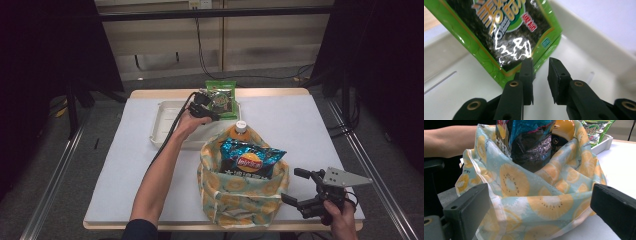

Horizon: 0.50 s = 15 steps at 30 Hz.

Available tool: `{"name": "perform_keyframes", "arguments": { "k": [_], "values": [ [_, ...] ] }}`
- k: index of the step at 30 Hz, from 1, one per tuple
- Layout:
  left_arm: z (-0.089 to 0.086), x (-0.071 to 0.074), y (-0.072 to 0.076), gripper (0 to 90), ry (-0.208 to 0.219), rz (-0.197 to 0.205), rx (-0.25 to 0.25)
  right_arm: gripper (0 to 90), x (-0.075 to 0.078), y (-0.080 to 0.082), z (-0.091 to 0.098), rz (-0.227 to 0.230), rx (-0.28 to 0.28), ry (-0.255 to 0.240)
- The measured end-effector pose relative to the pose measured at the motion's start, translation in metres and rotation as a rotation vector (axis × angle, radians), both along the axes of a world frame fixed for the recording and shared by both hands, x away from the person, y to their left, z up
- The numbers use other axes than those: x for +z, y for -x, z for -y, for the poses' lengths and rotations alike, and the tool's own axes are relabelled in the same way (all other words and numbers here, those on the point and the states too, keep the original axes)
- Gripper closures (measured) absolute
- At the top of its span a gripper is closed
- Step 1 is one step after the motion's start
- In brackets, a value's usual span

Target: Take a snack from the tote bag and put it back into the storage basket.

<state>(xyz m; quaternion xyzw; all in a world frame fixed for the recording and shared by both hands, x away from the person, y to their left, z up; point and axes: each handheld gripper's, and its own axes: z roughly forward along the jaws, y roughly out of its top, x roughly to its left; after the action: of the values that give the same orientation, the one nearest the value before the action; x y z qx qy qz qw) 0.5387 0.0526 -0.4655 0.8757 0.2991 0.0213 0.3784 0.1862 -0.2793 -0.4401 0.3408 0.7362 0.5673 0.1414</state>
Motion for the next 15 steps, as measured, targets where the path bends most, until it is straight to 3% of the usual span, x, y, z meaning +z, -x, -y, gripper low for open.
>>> {"name": "perform_keyframes", "arguments": {
  "k": [7, 8, 9, 10, 15],
  "values": [
    [-0.008, 0.011, 0.019, 71.0, 0.046, 0.022, -0.015, 1.9, 0.0, 0.0, 0.001, 0.002, -0.006, -0.004],
    [-0.01, 0.014, 0.027, 70.9, 0.088, 0.032, -0.023, 1.9, 0.0, 0.0, 0.002, 0.004, -0.009, -0.004],
    [-0.01, 0.014, 0.027, 70.1, 0.088, 0.032, -0.023, 1.9, 0.0, 0.0, 0.002, 0.004, -0.009, -0.004],
    [-0.013, 0.019, 0.035, 69.4, 0.117, 0.039, -0.028, 2.0, 0.001, -0.001, 0.001, 0.004, -0.012, -0.009],
    [-0.017, 0.027, 0.052, 63.6, 0.146, 0.067, -0.042, 2.0, 0.0, -0.005, 0.001, 0.003, -0.013, -0.011]
  ]
}}
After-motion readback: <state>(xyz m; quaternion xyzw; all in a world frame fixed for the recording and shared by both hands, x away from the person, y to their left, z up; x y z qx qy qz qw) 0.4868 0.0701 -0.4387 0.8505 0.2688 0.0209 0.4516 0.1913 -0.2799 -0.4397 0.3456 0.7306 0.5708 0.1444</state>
